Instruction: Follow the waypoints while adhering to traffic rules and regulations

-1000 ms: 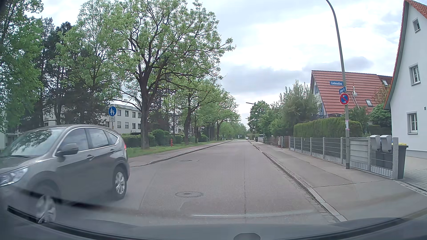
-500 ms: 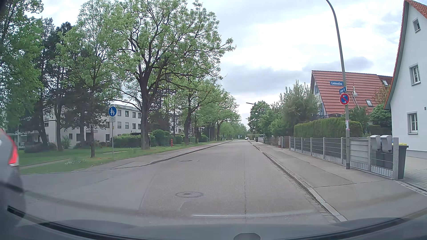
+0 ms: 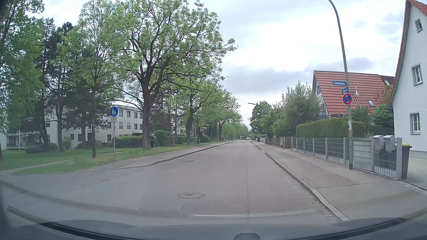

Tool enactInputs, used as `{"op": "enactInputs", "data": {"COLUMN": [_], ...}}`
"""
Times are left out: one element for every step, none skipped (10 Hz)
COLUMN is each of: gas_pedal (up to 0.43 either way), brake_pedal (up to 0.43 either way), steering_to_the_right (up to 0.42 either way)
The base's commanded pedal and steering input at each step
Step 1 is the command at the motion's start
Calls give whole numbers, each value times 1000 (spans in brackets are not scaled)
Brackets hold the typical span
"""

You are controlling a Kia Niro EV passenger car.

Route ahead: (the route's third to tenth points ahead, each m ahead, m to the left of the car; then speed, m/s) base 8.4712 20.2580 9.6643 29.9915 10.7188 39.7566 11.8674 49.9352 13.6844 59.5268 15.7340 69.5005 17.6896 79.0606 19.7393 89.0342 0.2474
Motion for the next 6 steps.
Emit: {"op": "enactInputs", "data": {"gas_pedal": [59,79,79,79,79,67], "brake_pedal": [0,0,0,0,0,0], "steering_to_the_right": [-507,-529,-551,-587,-624,-644]}}
